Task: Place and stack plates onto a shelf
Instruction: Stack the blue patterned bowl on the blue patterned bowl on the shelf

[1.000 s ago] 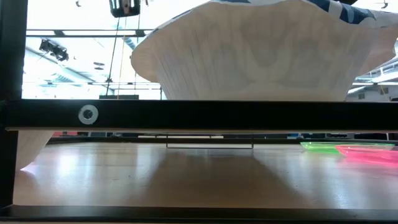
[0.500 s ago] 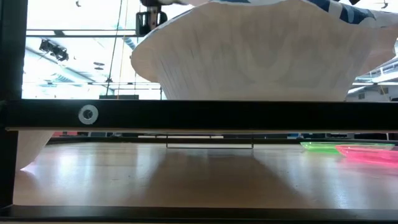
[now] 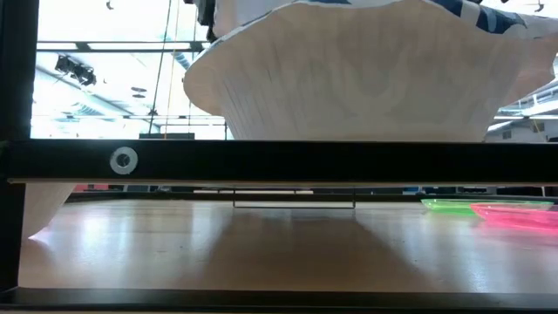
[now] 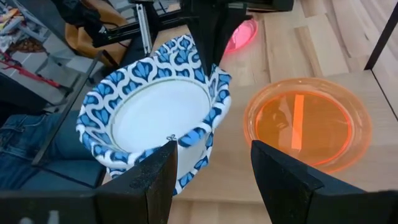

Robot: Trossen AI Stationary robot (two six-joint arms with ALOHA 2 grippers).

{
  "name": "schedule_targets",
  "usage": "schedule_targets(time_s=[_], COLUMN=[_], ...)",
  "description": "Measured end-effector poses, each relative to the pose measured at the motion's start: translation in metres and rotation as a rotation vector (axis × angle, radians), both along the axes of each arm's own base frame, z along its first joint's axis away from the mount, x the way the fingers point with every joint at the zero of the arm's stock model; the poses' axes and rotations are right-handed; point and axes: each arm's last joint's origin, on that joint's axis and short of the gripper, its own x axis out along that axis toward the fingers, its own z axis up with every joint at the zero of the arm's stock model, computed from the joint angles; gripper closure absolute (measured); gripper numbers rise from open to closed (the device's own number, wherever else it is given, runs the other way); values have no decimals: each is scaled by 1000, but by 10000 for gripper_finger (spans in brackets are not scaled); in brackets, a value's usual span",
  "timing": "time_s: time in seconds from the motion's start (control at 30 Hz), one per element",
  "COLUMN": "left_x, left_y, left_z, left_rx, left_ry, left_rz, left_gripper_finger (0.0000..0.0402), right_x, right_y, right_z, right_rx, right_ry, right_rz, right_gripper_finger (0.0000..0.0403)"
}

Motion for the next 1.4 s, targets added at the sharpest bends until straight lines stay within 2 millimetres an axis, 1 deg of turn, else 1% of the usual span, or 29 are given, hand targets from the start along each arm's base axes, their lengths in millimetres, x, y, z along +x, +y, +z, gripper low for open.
schedule_targets(time_s=[0.17,0.6,1.0,1.2,1.3,1.4], left_x=[2,3,-1,-1,-1,-1], left_y=[0,0,-17,-17,-17,-17], left_z=[-5,-5,-5,-5,-5,-5], left_rx=[-12,-12,18,25,25,25], left_ry=[20,15,14,12,11,11], left_rz=[17,18,-10,-7,-7,-7], left_gripper_finger=[393,393,393,392,386,371], right_x=[0,0,0,0,0,0], right_y=[0,0,0,0,0,0], right_z=[-1,-1,-1,-1,-1,-1], right_rx=[-16,-16,-15,-16,-15,-15], right_ry=[3,4,5,5,5,5], right_rz=[7,7,7,7,7,7], right_gripper_finger=[192,192,192,192,192,192])
